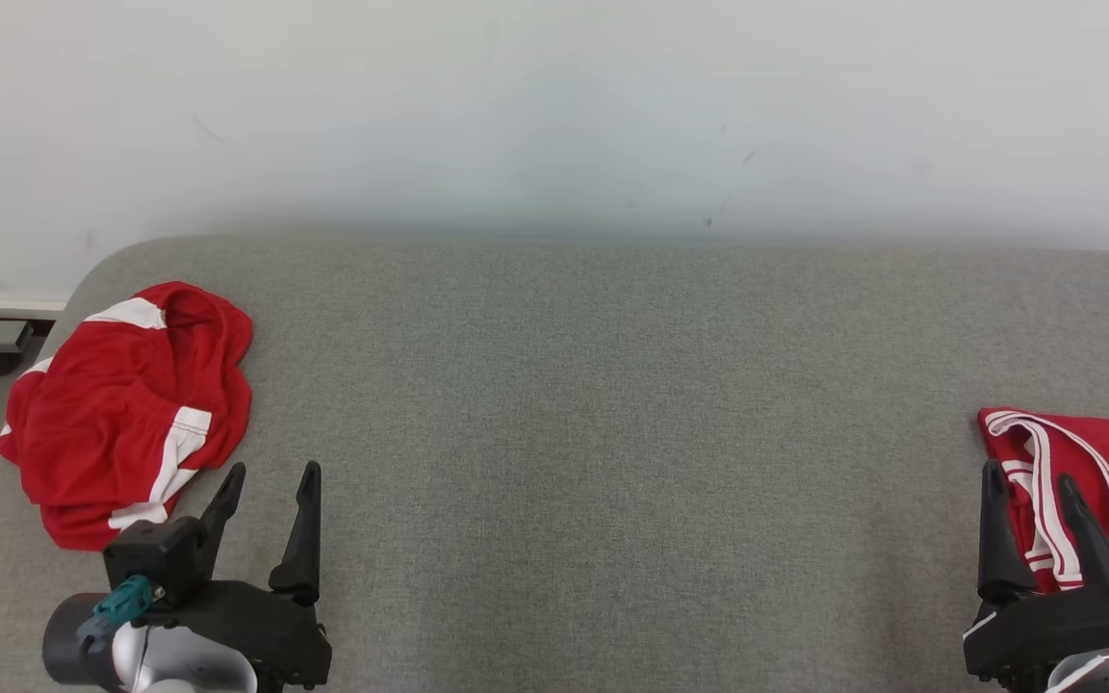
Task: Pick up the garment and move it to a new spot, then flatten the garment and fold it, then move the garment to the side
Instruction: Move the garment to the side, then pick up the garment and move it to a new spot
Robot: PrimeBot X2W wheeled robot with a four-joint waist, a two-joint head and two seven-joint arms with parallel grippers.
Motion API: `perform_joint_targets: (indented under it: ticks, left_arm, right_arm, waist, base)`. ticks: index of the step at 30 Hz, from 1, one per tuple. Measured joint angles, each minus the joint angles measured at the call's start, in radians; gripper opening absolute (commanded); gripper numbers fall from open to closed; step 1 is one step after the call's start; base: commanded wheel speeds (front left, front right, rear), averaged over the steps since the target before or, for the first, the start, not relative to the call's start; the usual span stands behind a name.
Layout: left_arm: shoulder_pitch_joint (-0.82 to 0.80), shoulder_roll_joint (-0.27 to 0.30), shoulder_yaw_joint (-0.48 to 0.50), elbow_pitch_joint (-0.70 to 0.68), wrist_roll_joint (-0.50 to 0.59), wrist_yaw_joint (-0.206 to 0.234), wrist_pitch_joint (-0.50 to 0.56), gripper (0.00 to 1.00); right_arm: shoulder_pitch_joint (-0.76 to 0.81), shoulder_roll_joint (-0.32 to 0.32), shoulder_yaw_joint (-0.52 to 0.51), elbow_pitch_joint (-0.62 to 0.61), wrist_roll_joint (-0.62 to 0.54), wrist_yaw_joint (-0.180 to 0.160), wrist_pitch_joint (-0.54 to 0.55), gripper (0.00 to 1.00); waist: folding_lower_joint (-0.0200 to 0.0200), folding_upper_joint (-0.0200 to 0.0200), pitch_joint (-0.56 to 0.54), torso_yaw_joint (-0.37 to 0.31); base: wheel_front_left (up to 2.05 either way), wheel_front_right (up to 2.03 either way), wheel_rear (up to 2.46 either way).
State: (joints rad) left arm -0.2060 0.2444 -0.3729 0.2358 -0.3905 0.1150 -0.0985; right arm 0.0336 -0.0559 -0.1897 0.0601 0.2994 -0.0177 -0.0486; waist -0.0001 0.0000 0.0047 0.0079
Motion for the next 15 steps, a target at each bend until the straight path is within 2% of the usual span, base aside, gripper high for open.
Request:
perform_joint_targets:
  ticks: [15]
  left_arm:
    - [-0.003,-0.003,-0.005,-0.007,0.004,0.001,0.011,1.0]
  right_arm:
    - [-0.001,0.0,0.001,-0.004,0.01,-0.009,-0.014,1.0]
  waist:
    - [0.0002,0.0,0.011,0.006]
  base:
    - [0.0,0.0,0.0]
